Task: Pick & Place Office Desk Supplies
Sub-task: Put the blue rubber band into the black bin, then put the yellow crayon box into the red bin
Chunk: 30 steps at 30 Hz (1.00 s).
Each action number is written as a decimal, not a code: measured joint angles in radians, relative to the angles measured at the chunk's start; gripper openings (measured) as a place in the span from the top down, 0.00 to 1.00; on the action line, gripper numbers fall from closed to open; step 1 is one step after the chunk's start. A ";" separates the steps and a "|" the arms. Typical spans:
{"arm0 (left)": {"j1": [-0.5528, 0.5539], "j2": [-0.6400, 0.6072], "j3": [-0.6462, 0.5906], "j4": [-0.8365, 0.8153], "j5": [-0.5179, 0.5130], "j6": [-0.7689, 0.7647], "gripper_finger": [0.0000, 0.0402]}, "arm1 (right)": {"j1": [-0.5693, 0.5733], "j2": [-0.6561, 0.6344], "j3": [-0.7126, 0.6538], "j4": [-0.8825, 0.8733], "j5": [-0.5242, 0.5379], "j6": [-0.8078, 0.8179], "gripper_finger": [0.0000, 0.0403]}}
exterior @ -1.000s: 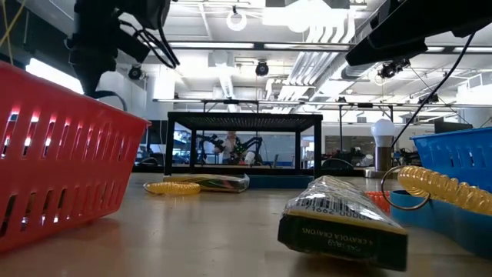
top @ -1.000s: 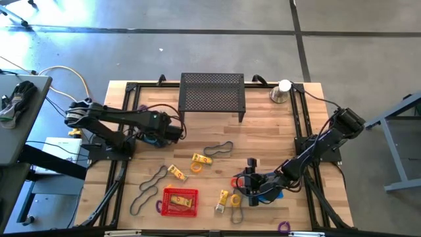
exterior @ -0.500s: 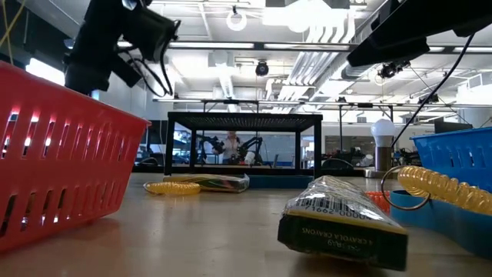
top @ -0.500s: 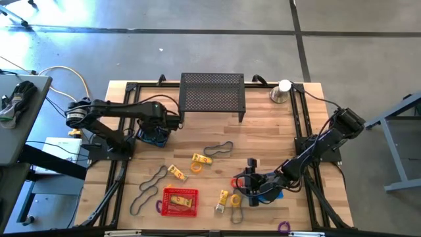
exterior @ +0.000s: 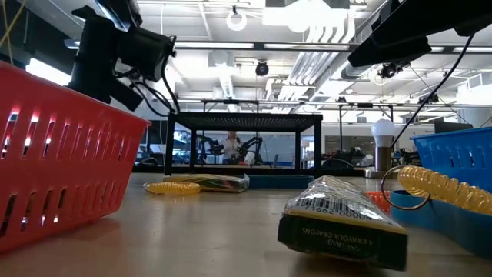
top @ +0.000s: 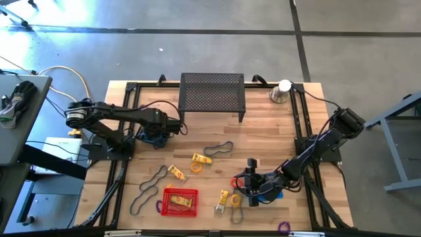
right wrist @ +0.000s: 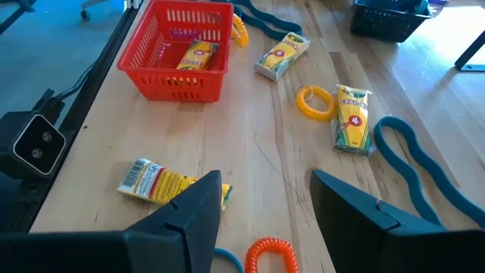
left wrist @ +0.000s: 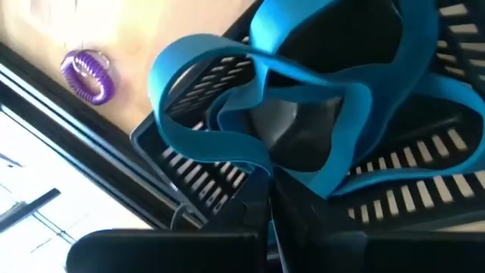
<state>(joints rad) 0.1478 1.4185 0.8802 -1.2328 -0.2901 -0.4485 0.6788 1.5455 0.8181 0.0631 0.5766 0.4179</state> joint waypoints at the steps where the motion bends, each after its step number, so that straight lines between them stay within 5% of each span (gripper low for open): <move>1: 0.000 0.000 -0.009 0.018 0.003 0.011 1.00 | 0.000 0.000 0.000 0.000 0.000 0.000 0.52; 8: 0.000 0.002 -0.067 0.133 0.094 0.112 1.00 | 0.000 0.000 0.000 0.000 0.000 0.008 0.52; 19: 0.002 0.005 -0.067 0.135 0.100 0.115 0.98 | 0.000 0.000 0.000 0.003 0.000 0.008 0.52; 30: -0.021 0.005 -0.066 0.131 0.066 0.095 0.78 | 0.000 0.000 0.000 0.003 0.000 0.007 0.52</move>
<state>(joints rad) 0.1268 1.4239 0.8138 -1.1018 -0.2237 -0.3532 0.6785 1.5455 0.8181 0.0666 0.5766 0.4253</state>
